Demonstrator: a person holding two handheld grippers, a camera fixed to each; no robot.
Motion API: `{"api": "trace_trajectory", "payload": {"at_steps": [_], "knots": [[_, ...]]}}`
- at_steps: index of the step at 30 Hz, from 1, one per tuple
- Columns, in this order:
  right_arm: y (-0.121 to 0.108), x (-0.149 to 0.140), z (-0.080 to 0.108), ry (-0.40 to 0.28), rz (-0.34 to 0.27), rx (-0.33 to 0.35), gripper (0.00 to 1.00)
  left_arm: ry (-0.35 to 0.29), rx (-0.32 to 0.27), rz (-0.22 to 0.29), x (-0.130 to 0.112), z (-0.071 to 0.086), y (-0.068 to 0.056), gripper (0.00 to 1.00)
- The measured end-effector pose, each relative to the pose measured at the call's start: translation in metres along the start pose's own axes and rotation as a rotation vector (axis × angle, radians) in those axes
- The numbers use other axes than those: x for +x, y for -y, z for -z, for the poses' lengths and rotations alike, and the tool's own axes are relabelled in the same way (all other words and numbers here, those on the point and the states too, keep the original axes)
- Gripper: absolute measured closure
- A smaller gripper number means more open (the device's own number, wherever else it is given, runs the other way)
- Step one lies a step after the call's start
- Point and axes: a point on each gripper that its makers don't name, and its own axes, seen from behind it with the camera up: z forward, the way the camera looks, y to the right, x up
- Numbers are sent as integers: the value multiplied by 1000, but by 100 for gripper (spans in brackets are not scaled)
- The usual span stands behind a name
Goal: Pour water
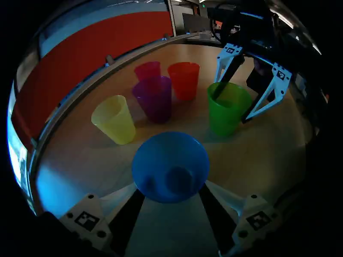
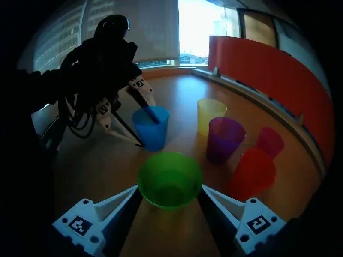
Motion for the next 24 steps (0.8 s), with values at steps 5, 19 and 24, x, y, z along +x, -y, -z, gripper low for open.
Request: {"api": "trace_trajectory", "payload": {"at_steps": [5, 19, 24], "knots": [[0, 0, 1, 1, -1, -1, 11, 10, -4, 1, -3, 1, 0, 19], [1, -17, 15, 31, -3, -25, 10, 31, 24, 4, -17, 13, 5, 19], [2, -22, 24, 35, -5, -37, 10, 33, 36, 10, -20, 19, 5, 18]]}}
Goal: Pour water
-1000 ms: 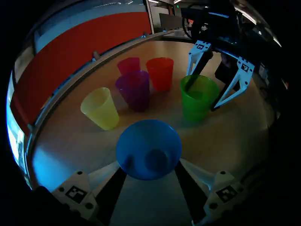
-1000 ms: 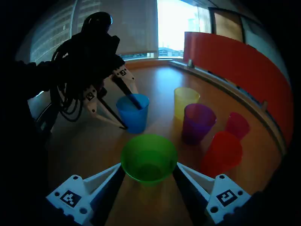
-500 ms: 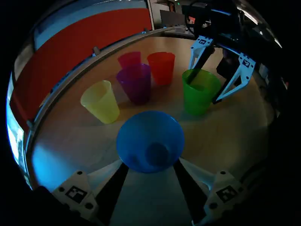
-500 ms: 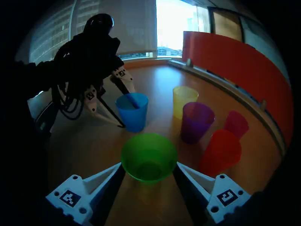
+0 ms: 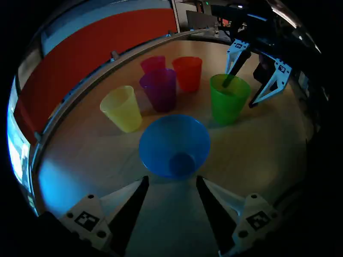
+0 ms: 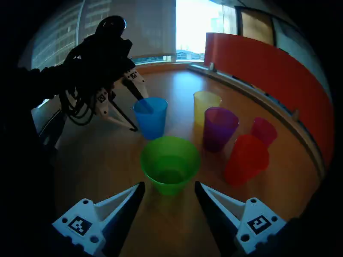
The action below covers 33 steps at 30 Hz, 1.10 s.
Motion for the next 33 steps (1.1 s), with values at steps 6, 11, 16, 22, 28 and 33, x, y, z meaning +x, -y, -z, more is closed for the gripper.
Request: {"api": "trace_trajectory", "payload": {"at_steps": [6, 11, 16, 22, 28, 33], "knots": [[0, -4, 10, 0, -3, -15, 10, 5, 20, -1, -6, 8, 1, 19], [0, -9, 20, 1, 0, -32, 10, -1, 33, 14, -10, 17, 2, 19], [-2, -15, 32, 2, -5, -54, 10, 1, 49, 26, -17, 26, 2, 18], [-5, -25, 48, 2, -14, -84, 10, 4, 65, 33, -23, 35, 0, 18], [-5, -27, 57, -7, -20, -107, 10, -7, 86, 42, -23, 41, 0, 19], [-6, -28, 63, -18, -38, -133, 10, -24, 116, 64, -22, 48, 7, 19]]}}
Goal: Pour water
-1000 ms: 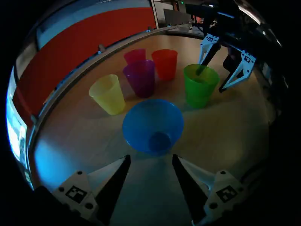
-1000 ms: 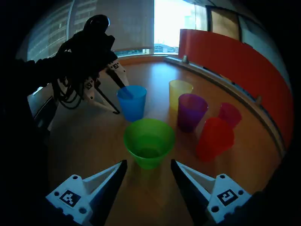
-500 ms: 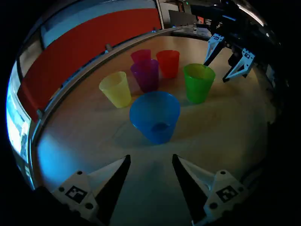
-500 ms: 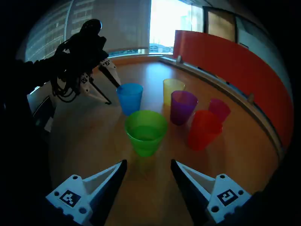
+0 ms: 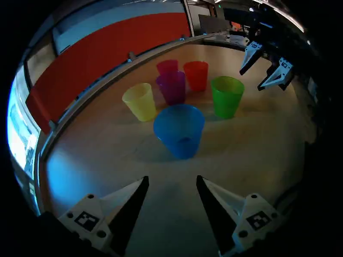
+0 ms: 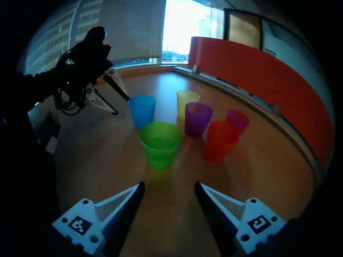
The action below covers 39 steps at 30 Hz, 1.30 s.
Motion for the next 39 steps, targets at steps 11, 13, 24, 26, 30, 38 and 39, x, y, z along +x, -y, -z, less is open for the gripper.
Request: {"api": "trace_trajectory", "payload": {"at_steps": [11, 13, 24, 26, 30, 38, 39], "knots": [[-16, -1, 18, -27, -51, -100, 10, -104, 127, 113, 8, 22, 27, 18], [-18, -1, 22, -33, -60, -114, 10, -124, 154, 128, 9, 27, 32, 18], [-20, 2, 38, -70, -97, -171, 10, -241, 294, 194, 19, 56, 50, 18], [-23, 5, 42, -84, -104, -188, 10, -263, 314, 208, 21, 61, 53, 18], [-33, 11, 49, -114, -123, -234, 10, -313, 348, 245, 27, 70, 59, 18], [-55, 29, 64, -195, -159, -328, 10, -418, 411, 323, 36, 89, 78, 19], [-57, 30, 65, -204, -164, -335, 10, -429, 418, 332, 37, 91, 80, 19]]}}
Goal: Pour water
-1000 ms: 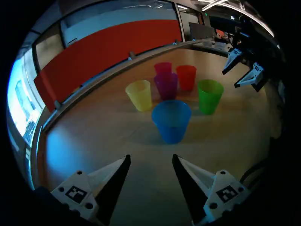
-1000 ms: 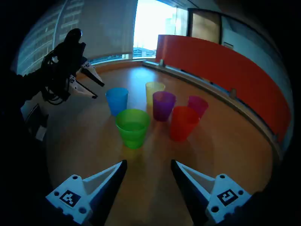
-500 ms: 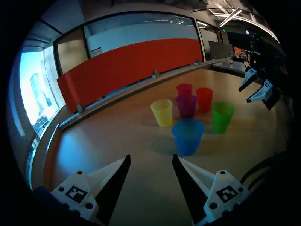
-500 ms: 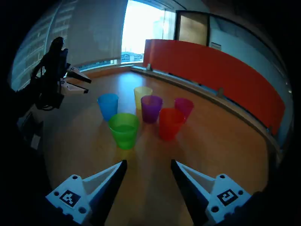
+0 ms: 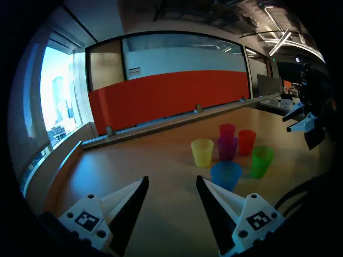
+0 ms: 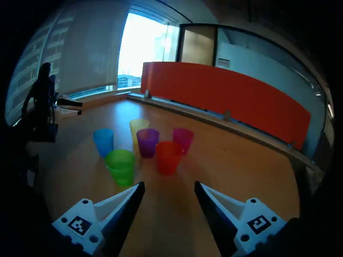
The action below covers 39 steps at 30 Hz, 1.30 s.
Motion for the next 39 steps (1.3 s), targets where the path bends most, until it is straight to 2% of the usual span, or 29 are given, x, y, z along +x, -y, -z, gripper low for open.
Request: {"api": "trace_trajectory", "payload": {"at_steps": [5, 11, 17, 27, 39], "knots": [[-7, 3, -1, -33, -29, -35, 10, -40, 27, 53, 7, 2, 9, 18], [-22, 13, -4, -88, -56, -104, 10, -77, 61, 92, 14, 3, 18, 18], [-38, 29, -6, -146, -87, -164, 10, -113, 72, 133, 22, 3, 20, 19], [-60, 51, -5, -231, -116, -245, 10, -140, 100, 138, 31, -2, 26, 19], [-92, 81, 8, -400, -204, -349, 10, -198, 123, 152, 47, 1, 32, 18]]}}
